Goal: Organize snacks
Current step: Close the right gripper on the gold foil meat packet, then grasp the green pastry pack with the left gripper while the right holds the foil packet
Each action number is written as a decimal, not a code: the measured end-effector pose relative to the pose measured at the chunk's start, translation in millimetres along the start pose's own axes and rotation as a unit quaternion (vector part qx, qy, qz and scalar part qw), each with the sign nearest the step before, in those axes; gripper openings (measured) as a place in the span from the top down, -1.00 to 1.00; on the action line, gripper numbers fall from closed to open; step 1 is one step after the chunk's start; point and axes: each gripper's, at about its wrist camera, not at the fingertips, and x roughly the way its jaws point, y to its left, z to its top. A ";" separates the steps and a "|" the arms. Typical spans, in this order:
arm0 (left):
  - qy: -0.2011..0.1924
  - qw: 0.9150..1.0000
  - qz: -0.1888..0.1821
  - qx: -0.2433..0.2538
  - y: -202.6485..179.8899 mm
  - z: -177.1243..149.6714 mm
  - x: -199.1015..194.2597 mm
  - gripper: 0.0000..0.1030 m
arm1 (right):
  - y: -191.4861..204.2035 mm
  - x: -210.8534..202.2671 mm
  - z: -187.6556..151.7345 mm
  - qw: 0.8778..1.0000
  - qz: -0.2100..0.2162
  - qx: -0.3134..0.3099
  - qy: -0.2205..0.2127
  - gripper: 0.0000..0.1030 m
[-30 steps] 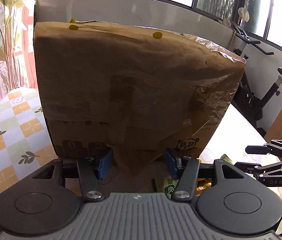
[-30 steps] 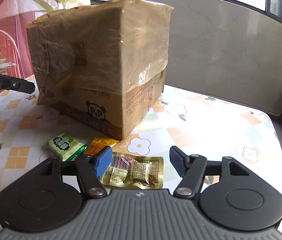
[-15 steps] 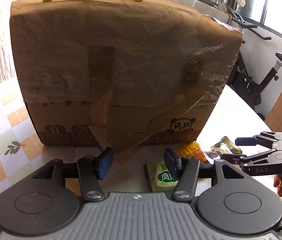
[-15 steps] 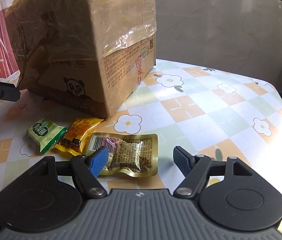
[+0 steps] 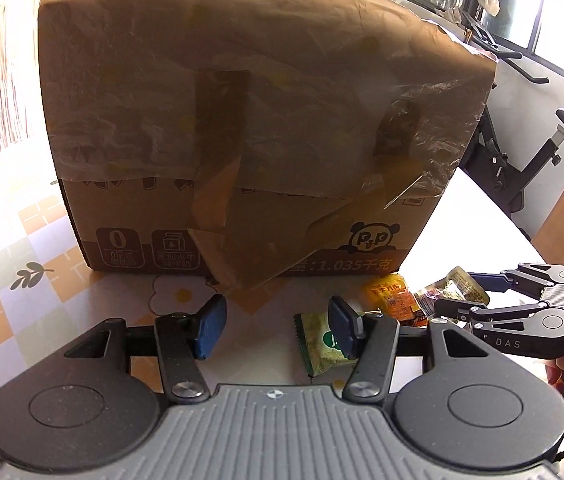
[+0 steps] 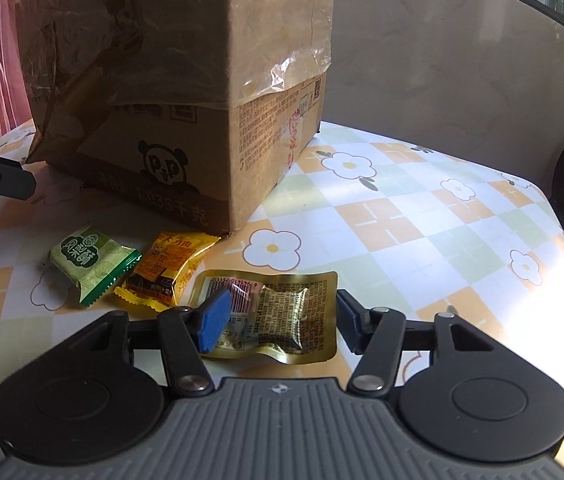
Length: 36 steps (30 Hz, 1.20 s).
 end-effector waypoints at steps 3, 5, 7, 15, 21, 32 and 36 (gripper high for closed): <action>0.005 1.000 -0.002 0.000 0.0 -2.9 0.5 -0.14 | 4.1 -5.9 -0.9 1.000 0.002 0.007 -0.005 0.24; 0.010 1.000 -0.004 -0.002 0.1 -4.8 1.6 -0.14 | 9.7 -9.4 -1.3 1.000 0.006 0.006 -0.007 0.38; 0.013 1.000 -0.008 -0.002 -0.7 -6.6 3.0 -0.14 | 16.8 -12.8 -2.2 1.000 0.010 0.002 -0.008 0.43; 0.030 0.999 -0.031 0.012 -10.3 -14.6 8.9 -0.14 | 24.3 -21.2 -12.9 0.998 0.036 0.037 -0.018 0.99; 0.037 0.998 -0.052 0.012 -13.8 -17.4 14.2 -0.13 | 23.6 -24.3 -19.8 0.996 0.051 0.063 -0.029 0.98; 0.065 0.997 -0.026 0.028 -18.2 -16.0 40.3 -0.26 | 22.8 -23.9 -22.7 0.995 0.056 0.071 -0.036 0.99; 0.066 0.996 -0.013 0.063 -27.6 -19.3 49.7 -0.39 | 25.0 -25.3 -23.7 0.995 0.054 0.070 -0.038 0.98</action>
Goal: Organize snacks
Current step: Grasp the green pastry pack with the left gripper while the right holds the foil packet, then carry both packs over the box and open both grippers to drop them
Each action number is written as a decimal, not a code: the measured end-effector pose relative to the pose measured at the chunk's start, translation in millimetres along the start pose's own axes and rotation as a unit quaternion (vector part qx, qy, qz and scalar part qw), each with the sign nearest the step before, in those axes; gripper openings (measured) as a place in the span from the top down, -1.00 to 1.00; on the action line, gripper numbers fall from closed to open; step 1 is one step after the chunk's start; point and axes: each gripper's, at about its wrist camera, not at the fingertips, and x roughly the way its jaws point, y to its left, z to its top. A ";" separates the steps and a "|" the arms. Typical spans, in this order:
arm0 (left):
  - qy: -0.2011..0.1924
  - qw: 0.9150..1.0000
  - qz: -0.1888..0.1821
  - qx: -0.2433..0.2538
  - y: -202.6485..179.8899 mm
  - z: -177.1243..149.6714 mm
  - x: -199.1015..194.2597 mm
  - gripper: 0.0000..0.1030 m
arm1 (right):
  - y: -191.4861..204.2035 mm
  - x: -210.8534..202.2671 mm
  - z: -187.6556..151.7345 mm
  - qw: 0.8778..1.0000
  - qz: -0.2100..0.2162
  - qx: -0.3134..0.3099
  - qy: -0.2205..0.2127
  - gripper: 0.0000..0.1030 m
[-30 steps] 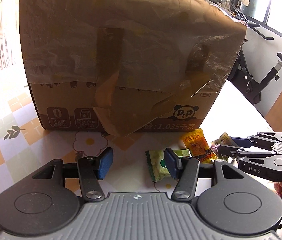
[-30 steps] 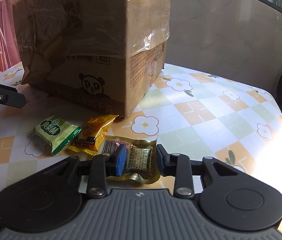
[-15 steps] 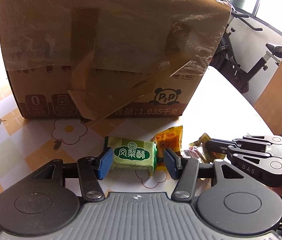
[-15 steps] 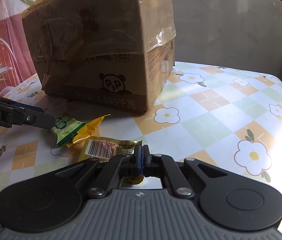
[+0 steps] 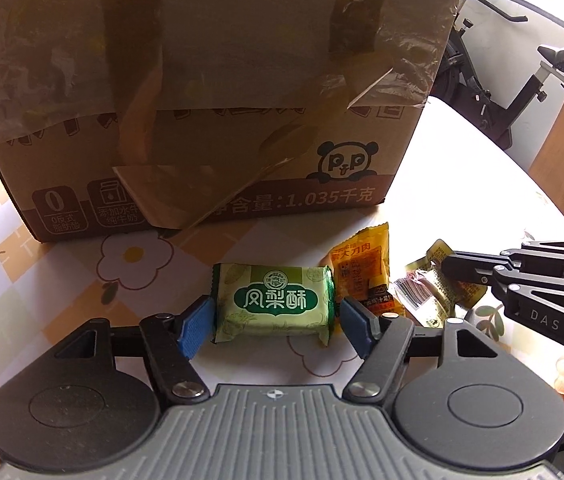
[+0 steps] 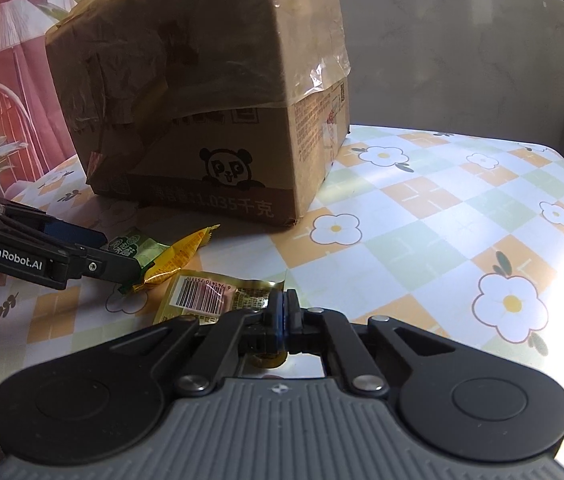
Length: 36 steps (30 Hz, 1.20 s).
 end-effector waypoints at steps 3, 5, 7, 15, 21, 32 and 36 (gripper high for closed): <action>-0.005 1.000 0.013 0.002 0.8 -0.2 6.2 -0.39 | 0.5 -0.9 -1.1 1.000 0.000 -0.002 -0.003 0.98; -0.010 1.000 0.020 0.006 1.6 0.9 8.7 -0.39 | -1.1 -1.5 -1.6 1.000 0.004 0.004 -0.005 0.98; -0.013 0.999 0.028 0.016 1.5 0.9 10.2 -0.39 | -3.5 -2.4 -2.0 1.000 0.009 0.013 -0.007 0.98; -0.041 0.999 0.023 0.005 11.2 -8.3 -5.7 -0.08 | -1.7 -3.1 -2.3 1.000 0.010 0.009 -0.012 0.98; -0.063 0.998 0.019 0.004 16.4 -12.1 -23.7 -0.07 | 0.2 -2.4 -3.0 1.000 0.018 0.002 -0.012 0.98; -0.083 0.996 0.002 0.016 17.7 -10.9 -54.9 -0.07 | -1.6 -15.5 4.6 1.000 0.008 0.021 -0.007 0.99; -0.086 0.996 -0.011 0.006 24.0 -9.3 -64.3 -0.08 | -1.1 -39.5 14.3 0.999 0.004 0.030 -0.034 0.99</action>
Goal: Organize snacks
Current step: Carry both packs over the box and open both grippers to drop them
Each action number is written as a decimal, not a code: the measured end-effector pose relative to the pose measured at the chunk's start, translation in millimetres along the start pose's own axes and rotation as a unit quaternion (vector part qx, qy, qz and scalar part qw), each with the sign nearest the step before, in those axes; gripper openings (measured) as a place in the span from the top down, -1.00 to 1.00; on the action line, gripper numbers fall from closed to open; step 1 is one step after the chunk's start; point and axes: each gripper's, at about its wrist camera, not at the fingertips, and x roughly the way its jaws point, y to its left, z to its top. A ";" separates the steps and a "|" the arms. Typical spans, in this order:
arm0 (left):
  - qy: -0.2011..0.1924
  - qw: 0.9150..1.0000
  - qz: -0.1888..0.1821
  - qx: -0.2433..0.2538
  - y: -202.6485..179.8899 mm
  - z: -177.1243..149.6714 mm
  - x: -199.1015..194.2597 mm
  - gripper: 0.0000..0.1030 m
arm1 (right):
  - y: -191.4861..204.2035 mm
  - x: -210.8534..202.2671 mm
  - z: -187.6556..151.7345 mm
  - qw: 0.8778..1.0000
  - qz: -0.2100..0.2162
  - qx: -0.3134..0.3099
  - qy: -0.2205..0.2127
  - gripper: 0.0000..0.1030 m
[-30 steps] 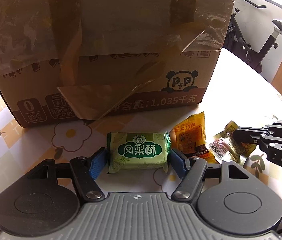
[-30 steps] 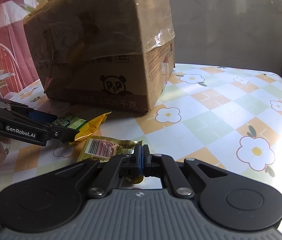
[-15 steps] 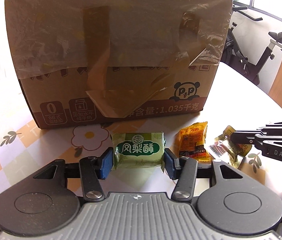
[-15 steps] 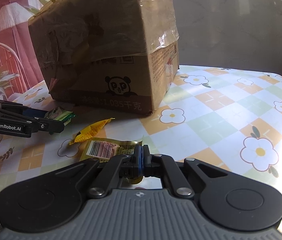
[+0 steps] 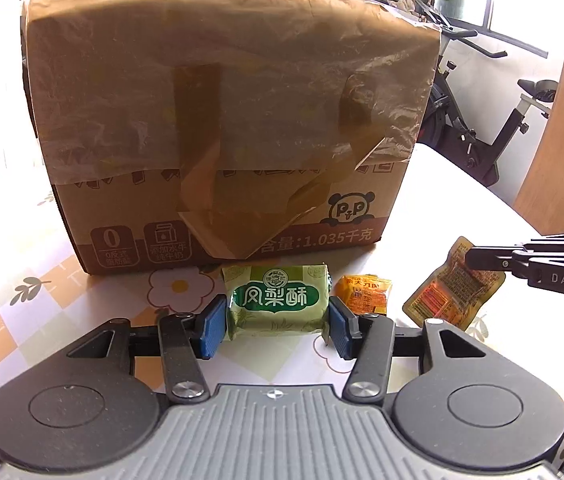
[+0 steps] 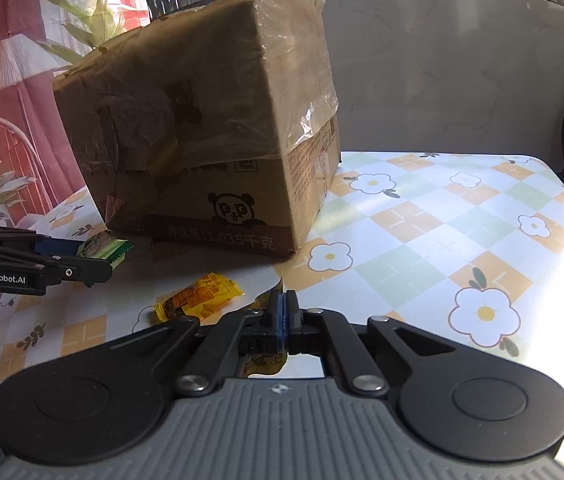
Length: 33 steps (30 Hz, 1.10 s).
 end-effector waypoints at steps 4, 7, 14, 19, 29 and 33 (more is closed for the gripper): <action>-0.021 1.000 -0.001 0.002 3.1 5.4 -15.4 -0.07 | 5.5 -21.0 20.2 0.999 0.001 -0.004 -0.031 0.99; -0.052 0.998 0.007 0.027 1.0 14.1 -30.5 -0.08 | 14.4 -33.8 38.2 0.999 0.006 -0.015 -0.052 0.99; -0.118 0.992 -0.001 0.054 6.5 46.3 -70.9 -0.08 | 49.7 -66.3 91.1 0.990 0.020 -0.082 -0.116 0.99; -0.174 0.982 0.005 0.076 7.6 84.3 -103.8 -0.08 | 69.0 -85.7 138.3 0.979 0.041 -0.107 -0.171 0.99; -0.160 0.982 0.021 0.103 4.3 163.5 -77.8 -0.08 | 96.9 -18.6 210.8 0.970 0.004 -0.157 -0.183 0.99; -0.132 0.986 0.032 0.095 5.4 178.1 -46.8 -0.08 | 84.5 26.9 215.7 0.981 -0.006 -0.116 -0.153 0.99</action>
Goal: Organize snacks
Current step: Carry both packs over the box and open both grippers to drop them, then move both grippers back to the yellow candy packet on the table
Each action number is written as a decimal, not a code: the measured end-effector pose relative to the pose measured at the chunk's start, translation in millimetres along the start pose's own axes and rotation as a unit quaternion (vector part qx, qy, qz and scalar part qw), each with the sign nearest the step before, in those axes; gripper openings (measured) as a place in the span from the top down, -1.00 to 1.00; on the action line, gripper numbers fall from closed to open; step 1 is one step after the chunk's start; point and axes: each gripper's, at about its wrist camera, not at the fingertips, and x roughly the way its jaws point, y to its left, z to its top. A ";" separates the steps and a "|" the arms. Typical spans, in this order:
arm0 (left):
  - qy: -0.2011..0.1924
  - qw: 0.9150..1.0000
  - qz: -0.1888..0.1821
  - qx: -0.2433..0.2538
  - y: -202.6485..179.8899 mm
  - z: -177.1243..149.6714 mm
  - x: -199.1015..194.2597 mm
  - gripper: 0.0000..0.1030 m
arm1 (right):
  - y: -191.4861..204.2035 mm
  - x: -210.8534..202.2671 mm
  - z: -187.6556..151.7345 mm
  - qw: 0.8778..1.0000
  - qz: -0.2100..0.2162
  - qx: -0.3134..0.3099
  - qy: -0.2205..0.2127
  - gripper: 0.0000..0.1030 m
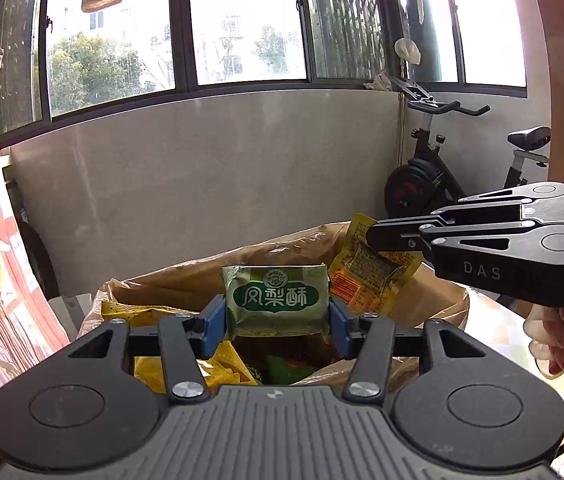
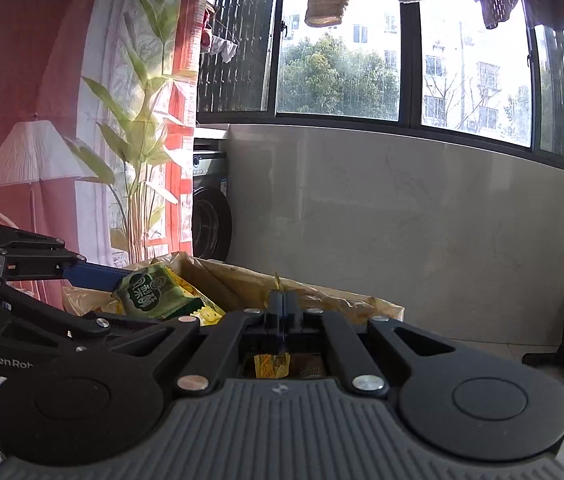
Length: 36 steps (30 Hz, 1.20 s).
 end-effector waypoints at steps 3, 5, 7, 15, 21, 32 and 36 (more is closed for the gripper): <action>0.026 1.000 0.002 -0.010 0.1 0.0 21.0 -0.09 | -8.3 18.9 -8.7 0.999 -0.005 0.041 0.018 0.99; 0.042 0.999 0.005 -0.016 4.0 -1.4 29.7 -0.11 | -12.0 25.3 -13.9 0.998 -0.007 0.054 0.028 0.99; 0.052 0.998 0.010 -0.018 4.6 -2.5 39.7 -0.18 | -14.9 28.8 -17.5 0.997 -0.008 0.061 0.036 0.98; 0.059 0.998 0.015 -0.023 2.6 -0.4 37.4 -0.28 | -32.9 13.4 -31.2 0.996 -0.005 0.080 0.049 0.56; 0.039 0.998 0.018 -0.049 17.6 0.1 11.0 -0.29 | -24.2 -21.9 -34.8 0.997 0.014 0.073 0.032 0.56; -0.006 0.996 -0.004 -0.087 31.5 -8.1 -65.0 -0.31 | 0.7 -90.4 -40.6 0.997 0.051 0.058 -0.001 0.56; 0.000 0.995 -0.022 -0.102 30.3 -28.0 -79.0 -0.31 | 6.2 -106.0 -54.3 0.997 0.063 0.053 0.007 0.54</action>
